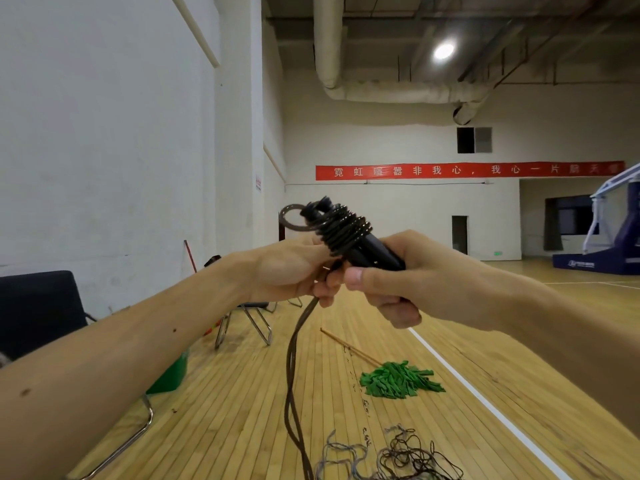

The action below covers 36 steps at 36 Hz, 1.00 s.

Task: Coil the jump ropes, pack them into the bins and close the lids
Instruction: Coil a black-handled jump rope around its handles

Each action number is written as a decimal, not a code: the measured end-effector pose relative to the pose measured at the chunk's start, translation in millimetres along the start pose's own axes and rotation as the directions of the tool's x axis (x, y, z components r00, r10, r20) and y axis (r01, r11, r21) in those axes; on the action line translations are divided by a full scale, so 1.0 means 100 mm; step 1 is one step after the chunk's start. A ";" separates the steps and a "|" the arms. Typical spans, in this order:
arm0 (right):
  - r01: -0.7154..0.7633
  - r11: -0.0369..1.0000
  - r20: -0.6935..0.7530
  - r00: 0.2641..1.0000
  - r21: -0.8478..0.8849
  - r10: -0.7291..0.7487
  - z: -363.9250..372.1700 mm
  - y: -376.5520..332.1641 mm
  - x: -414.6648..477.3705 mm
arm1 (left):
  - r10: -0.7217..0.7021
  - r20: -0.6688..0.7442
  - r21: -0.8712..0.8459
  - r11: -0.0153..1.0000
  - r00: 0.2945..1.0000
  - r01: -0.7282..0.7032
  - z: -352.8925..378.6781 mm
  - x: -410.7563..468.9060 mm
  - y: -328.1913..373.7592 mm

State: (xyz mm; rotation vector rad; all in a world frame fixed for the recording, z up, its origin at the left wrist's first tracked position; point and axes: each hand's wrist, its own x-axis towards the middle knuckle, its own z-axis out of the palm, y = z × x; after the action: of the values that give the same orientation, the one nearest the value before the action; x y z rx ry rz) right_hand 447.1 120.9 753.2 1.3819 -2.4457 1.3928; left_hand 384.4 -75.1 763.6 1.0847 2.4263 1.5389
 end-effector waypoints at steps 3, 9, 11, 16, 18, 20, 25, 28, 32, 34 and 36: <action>0.044 0.999 -0.067 0.997 0.021 -0.042 -0.02 0.03 0.03 | 0.017 0.010 -0.076 0.997 1.000 -0.017 0.10 -0.05 0.05; 0.128 0.991 -0.150 0.981 0.041 -0.120 -0.09 0.11 0.04 | -0.044 0.166 -0.141 0.988 0.985 0.068 0.09 -0.09 0.06; 0.146 0.988 -0.212 0.968 0.050 -0.133 -0.14 0.11 0.04 | -0.078 0.200 -0.108 0.989 0.977 0.101 0.11 -0.12 0.03; 0.120 0.991 -0.318 0.943 0.064 -0.094 -0.31 0.16 0.03 | -0.091 0.185 -0.115 0.987 0.979 0.113 0.05 -0.12 -0.07; 0.080 0.994 -0.344 0.938 0.075 -0.050 -0.35 0.22 0.02 | -0.076 0.130 -0.094 0.992 0.989 0.089 0.01 -0.10 -0.04; 0.049 0.994 -0.373 0.928 0.093 -0.011 -0.38 0.29 0.03 | -0.067 0.084 -0.024 0.997 0.994 0.069 -0.01 -0.09 0.00; 0.000 0.986 -0.424 0.903 0.168 0.073 -0.40 0.43 0.09 | -0.043 0.018 0.208 0.977 0.999 0.039 0.06 -0.11 0.12; -0.025 0.983 -0.435 0.895 0.180 0.103 -0.42 0.49 0.12 | -0.052 -0.010 0.350 0.935 0.999 0.052 0.13 -0.10 0.17; -0.080 0.995 -0.434 0.896 0.063 0.099 -0.41 0.57 0.15 | -0.091 0.006 0.517 0.853 0.996 0.075 0.23 -0.11 0.25; -0.112 0.993 -0.423 0.899 0.023 0.112 -0.40 0.60 0.16 | -0.075 -0.007 0.628 0.775 0.997 0.063 0.26 -0.13 0.32; -0.130 0.991 -0.414 0.902 0.015 0.124 -0.40 0.61 0.17 | -0.029 -0.052 0.765 0.641 0.998 0.058 0.27 -0.15 0.40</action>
State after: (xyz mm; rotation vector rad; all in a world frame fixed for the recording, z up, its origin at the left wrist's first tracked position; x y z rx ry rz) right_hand 378.5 150.3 742.1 0.8224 -2.2842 1.5050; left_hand 427.4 -53.3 777.9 1.0446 3.1860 0.4255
